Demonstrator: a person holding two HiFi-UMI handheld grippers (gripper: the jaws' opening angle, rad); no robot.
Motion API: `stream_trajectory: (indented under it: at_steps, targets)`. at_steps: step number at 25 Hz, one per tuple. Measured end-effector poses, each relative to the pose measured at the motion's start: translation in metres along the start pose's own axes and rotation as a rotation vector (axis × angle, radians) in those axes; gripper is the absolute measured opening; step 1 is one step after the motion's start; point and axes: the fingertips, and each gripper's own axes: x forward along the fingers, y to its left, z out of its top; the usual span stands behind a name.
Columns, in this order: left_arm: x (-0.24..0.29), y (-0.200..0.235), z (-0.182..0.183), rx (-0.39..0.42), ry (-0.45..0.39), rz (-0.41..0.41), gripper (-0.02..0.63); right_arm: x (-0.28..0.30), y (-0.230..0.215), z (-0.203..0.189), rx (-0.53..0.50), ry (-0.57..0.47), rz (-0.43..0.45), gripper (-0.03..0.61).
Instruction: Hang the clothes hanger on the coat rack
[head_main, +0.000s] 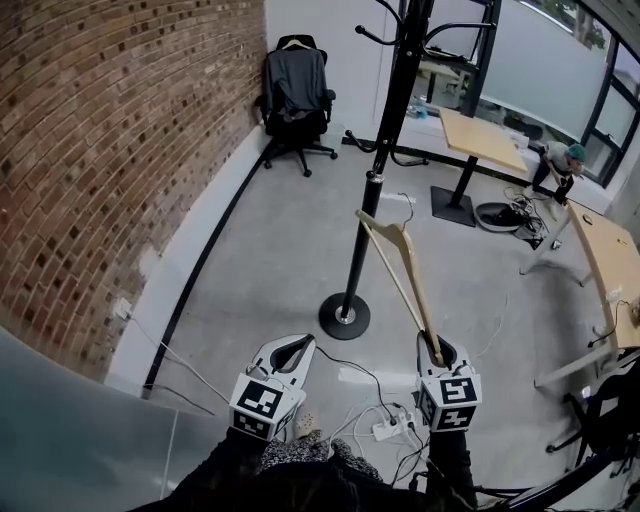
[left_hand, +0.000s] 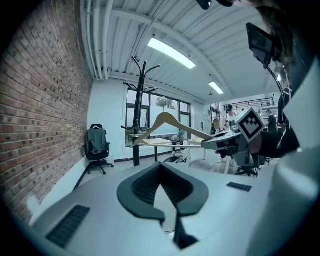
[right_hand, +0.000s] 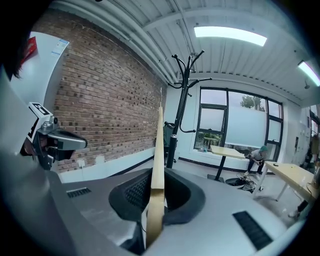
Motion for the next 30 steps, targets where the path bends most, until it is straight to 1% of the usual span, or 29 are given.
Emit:
stream_trajectory:
  at_steps: [5, 9, 13, 17, 23, 30]
  targets:
    - [0.017, 0.024, 0.008, 0.000, -0.005, -0.018, 0.008, 0.026, -0.002, 0.011, 0.006, 0.001, 0.001, 0.041]
    - [0.029, 0.044, 0.013, 0.001, -0.021, -0.023, 0.008, 0.043, -0.001, 0.015, -0.005, 0.003, 0.018, 0.041]
    - [0.039, 0.066, 0.013, -0.013, -0.013, -0.026, 0.008, 0.061, -0.003, 0.013, -0.014, 0.015, 0.025, 0.041]
    - [0.051, 0.082, 0.013, -0.011, -0.013, -0.055, 0.008, 0.075, -0.004, 0.010, -0.010, 0.026, 0.011, 0.041]
    - [0.069, 0.101, 0.011, -0.014, -0.009, -0.083, 0.008, 0.096, -0.004, 0.011, -0.002, 0.010, 0.023, 0.041]
    - [0.078, 0.105, 0.010, -0.027, 0.000, -0.109, 0.008, 0.114, -0.021, 0.013, -0.023, 0.021, 0.047, 0.041]
